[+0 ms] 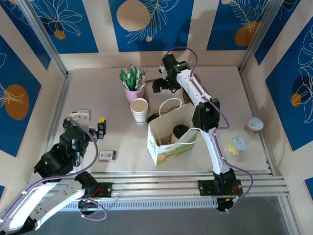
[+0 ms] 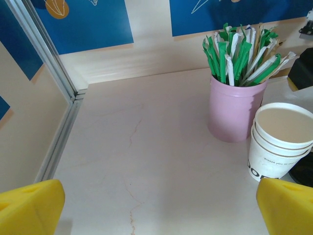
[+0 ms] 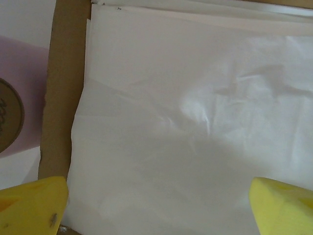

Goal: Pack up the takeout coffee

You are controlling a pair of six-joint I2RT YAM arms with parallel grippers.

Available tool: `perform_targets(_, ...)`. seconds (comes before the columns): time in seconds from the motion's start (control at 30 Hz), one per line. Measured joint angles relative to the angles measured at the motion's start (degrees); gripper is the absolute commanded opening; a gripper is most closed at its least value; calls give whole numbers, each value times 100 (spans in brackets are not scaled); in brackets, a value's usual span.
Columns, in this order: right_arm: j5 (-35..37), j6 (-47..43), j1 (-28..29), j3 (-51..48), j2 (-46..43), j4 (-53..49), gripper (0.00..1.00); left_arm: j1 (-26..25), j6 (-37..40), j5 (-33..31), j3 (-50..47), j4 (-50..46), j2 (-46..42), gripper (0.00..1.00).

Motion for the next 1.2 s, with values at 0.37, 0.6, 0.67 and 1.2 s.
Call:
perform_targets(0.37, 339, -234, 2, -7, 509, 188, 98, 4, 2, 83, -22, 42, -11, 100)
perform_targets(0.6, 782, -337, 114, -7, 557, 313, 99, 57, 2, 153, -28, 68, -11, 100)
perform_targets(0.67, 872, -343, 153, -7, 586, 321, 99, 74, 2, 157, -44, 70, -11, 100)
perform_targets(1.2, 1104, -407, 223, 4, 737, 319, 45, 120, 2, 260, -59, 70, -11, 100)
